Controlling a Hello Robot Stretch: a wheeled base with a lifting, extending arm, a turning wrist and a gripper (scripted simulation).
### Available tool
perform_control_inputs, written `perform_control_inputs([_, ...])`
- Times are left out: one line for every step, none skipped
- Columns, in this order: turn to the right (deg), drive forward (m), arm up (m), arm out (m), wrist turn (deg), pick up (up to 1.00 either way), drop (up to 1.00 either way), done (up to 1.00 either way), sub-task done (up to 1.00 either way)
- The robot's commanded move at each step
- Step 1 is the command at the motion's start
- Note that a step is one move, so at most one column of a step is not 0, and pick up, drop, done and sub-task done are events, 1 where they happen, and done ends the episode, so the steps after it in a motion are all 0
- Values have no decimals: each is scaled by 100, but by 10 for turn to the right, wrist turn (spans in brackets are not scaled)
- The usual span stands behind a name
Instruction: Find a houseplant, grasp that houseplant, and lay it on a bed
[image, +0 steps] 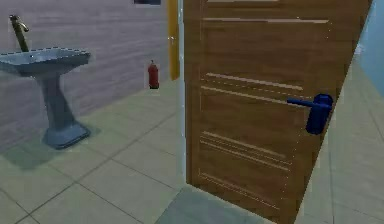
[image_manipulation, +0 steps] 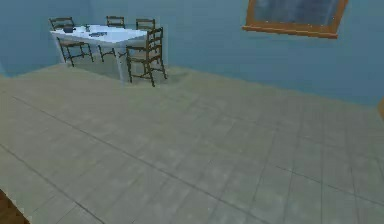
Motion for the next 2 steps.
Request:
perform_control_inputs([300, 0, 0, 0, 0, 0, 0, 0, 0])
perform_control_inputs([0, 5, 0, 0, 0, 0, 0, 0, 0])
